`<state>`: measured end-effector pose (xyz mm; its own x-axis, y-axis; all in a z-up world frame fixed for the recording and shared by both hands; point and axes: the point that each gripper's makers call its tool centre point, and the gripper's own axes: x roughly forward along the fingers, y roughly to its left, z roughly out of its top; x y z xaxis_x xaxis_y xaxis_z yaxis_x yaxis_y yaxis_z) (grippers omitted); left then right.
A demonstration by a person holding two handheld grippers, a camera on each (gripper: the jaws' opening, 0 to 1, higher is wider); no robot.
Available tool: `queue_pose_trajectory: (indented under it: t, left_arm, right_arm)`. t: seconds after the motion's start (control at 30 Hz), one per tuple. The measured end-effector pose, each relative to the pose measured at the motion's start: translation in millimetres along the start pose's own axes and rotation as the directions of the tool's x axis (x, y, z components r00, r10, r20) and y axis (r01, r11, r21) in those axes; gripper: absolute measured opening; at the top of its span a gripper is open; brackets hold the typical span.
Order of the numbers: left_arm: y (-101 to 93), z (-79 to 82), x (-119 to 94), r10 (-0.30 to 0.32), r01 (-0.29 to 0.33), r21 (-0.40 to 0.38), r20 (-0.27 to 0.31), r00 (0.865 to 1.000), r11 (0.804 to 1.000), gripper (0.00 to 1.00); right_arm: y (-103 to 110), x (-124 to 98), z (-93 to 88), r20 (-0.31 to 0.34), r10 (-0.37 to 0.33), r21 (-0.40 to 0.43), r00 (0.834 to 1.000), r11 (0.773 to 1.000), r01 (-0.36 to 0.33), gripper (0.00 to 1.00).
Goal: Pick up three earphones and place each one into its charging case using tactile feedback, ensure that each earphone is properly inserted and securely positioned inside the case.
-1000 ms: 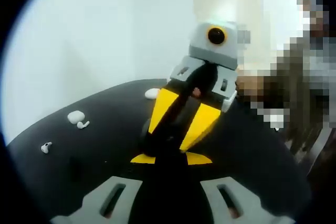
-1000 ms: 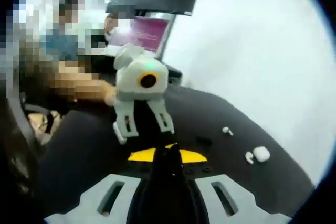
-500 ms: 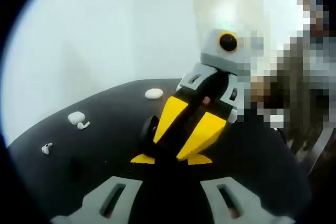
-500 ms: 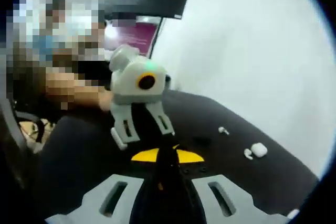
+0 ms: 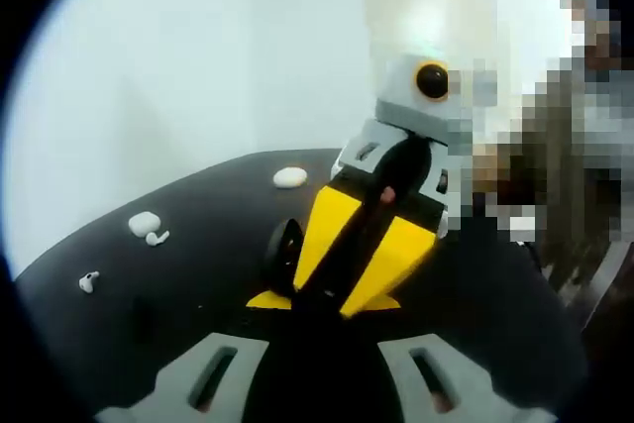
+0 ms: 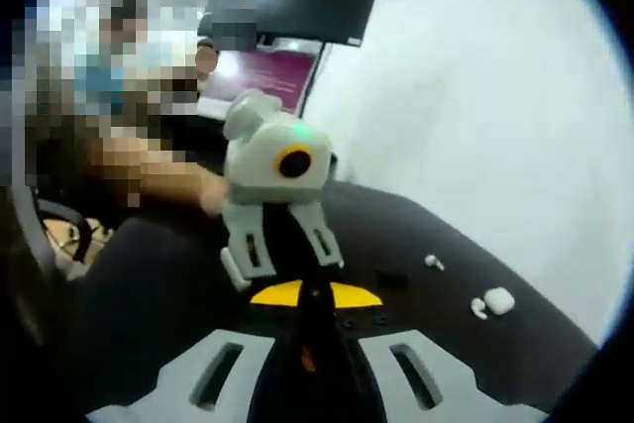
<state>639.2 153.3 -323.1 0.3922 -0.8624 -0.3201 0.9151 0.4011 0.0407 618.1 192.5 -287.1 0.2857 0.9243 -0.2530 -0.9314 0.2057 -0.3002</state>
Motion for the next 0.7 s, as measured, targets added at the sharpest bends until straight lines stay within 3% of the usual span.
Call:
queue_pose_trajectory:
  t: [0.2, 0.3, 0.47, 0.7]
  left_arm:
    - [0.2, 0.2, 0.0, 0.0, 0.0, 0.001, 0.0, 1.0, 1.0, 0.15]
    - [0.7, 0.1, -0.1, 0.0, 0.0, 0.002, 0.0, 1.0, 1.0, 0.15]
    - [0.8, -0.2, -0.2, 0.0, 0.0, 0.002, 0.001, 1.0, 1.0, 0.15]
    - [2.4, -0.4, 0.0, 0.0, 0.0, 0.002, 0.001, 1.0, 1.0, 0.15]
  right_arm:
    - [-3.1, 0.3, 2.4, 0.017, -0.003, 0.011, 1.0, 1.0, 0.003, 0.07]
    - [-13.2, -5.7, 4.5, 0.019, -0.038, 0.005, 0.999, 0.999, 0.038, 0.07]
    - [-33.0, -22.9, 19.3, 0.13, -0.078, 0.162, 0.988, 0.985, 0.057, 0.08]
    - [-38.6, -24.9, 16.9, 0.126, -0.092, 0.169, 0.988, 0.983, 0.069, 0.11]
